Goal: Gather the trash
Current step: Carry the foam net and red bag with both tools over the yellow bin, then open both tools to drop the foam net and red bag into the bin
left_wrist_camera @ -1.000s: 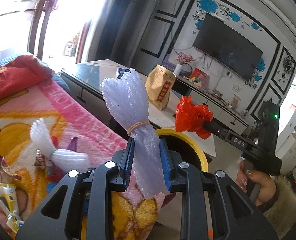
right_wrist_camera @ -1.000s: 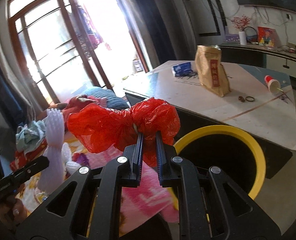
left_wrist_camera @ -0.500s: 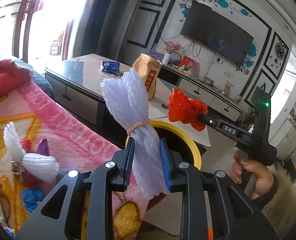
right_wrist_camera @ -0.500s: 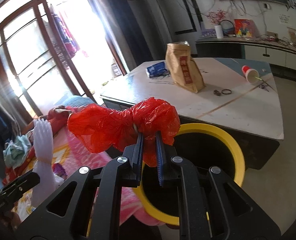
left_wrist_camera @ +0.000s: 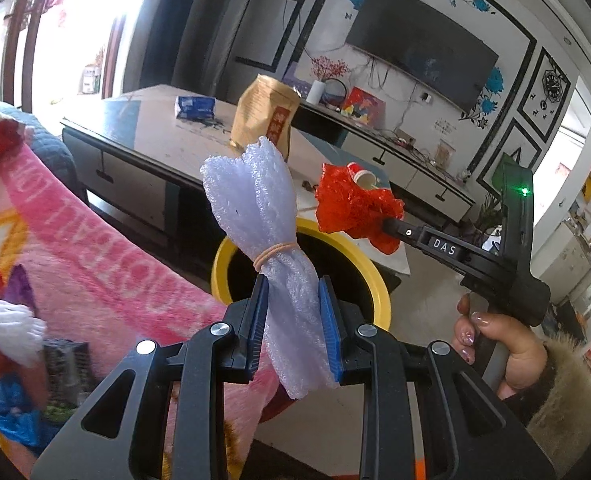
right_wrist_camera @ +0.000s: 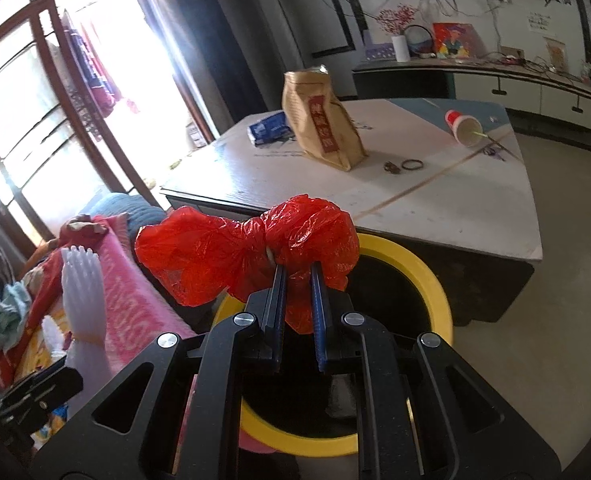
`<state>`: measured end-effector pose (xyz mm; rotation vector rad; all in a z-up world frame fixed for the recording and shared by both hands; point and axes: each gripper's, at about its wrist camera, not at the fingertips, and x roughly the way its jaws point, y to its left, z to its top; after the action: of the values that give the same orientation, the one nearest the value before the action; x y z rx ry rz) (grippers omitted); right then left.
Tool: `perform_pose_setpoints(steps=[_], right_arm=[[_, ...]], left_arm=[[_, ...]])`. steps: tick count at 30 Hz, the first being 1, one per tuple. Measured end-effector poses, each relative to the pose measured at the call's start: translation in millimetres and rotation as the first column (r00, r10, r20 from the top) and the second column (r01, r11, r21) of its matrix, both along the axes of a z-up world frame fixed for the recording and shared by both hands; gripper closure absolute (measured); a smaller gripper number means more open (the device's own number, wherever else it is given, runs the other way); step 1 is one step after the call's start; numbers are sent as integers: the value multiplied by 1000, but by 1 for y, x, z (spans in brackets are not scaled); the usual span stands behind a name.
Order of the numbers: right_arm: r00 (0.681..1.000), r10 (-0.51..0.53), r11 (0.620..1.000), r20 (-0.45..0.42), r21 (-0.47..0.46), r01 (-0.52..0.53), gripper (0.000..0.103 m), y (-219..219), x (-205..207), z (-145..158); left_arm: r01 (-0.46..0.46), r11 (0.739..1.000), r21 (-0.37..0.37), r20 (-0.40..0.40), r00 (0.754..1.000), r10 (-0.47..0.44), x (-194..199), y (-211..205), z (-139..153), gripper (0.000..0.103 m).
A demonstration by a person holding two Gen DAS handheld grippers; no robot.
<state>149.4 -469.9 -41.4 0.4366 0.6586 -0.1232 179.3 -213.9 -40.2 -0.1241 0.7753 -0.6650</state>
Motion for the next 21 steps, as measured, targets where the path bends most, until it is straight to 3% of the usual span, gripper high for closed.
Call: perform_pose_setpoints(steps=[16, 19, 21], right_arm=[[991, -85, 995, -102, 49, 91, 91, -27, 9, -38], [989, -103, 992, -106, 65, 110, 79, -31, 8, -41], [988, -114, 991, -103, 62, 121, 69, -32, 6, -41]], left_arm=[[42, 998, 55, -37, 999, -40, 30, -52, -44, 78], [37, 998, 58, -41, 999, -34, 36, -58, -50, 70], [34, 998, 56, -49, 998, -32, 37, -60, -51, 50]])
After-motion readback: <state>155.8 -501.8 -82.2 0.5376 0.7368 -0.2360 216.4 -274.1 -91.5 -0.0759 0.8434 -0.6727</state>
